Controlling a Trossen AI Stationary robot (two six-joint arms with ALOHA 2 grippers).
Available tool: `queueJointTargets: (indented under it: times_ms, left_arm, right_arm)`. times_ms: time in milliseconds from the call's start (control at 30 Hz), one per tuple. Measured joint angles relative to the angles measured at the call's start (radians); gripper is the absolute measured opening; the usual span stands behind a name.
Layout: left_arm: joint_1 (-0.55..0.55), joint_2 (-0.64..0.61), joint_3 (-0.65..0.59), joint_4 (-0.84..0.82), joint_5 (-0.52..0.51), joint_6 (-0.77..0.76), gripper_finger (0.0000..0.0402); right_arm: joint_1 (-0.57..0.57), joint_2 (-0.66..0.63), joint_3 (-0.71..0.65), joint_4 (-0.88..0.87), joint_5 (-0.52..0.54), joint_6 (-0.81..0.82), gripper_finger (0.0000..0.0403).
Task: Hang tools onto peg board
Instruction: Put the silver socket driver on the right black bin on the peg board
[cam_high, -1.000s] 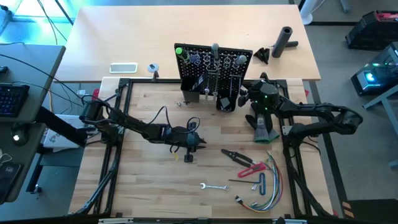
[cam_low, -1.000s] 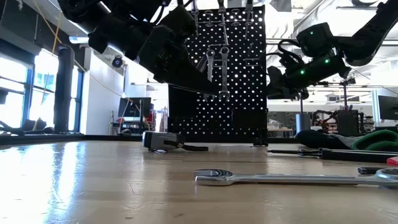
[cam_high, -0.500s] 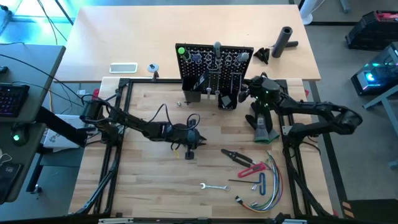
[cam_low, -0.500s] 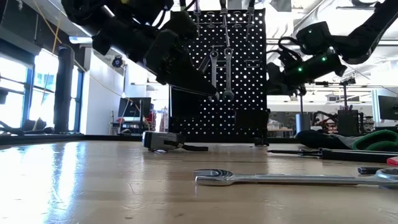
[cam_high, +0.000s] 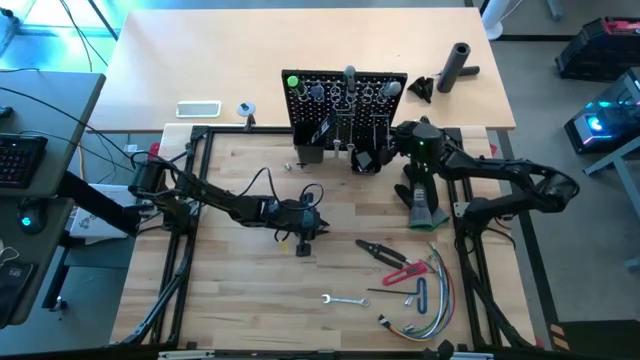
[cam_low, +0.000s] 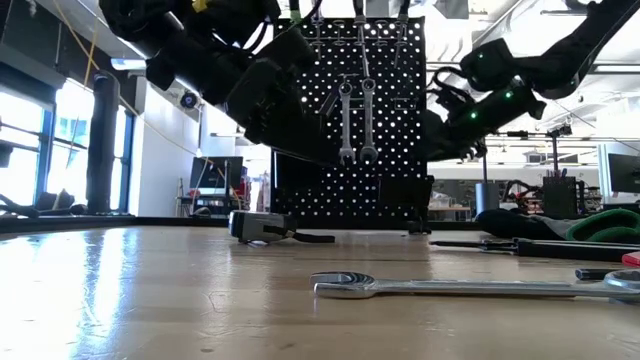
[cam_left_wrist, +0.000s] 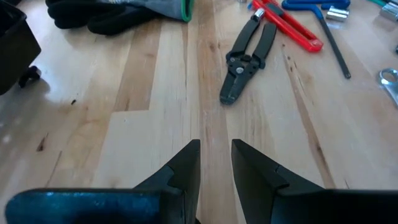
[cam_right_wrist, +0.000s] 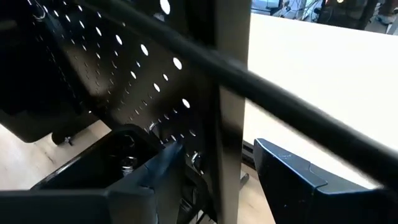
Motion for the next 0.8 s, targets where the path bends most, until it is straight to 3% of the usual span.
queueJointTargets:
  times_ms: [467, 800]
  left_arm:
    - [0.0, 0.0, 0.0, -0.01, -0.003, 0.001, 0.0085]
    - [0.002, 0.0, 0.0, -0.105, -0.08, 0.013, 0.0085]
  right_arm:
    - [0.051, -0.194, 0.0, -0.164, 0.0, -0.034, 0.0197]
    - [0.098, -0.351, 0.0, -0.336, -0.005, -0.036, 0.0198]
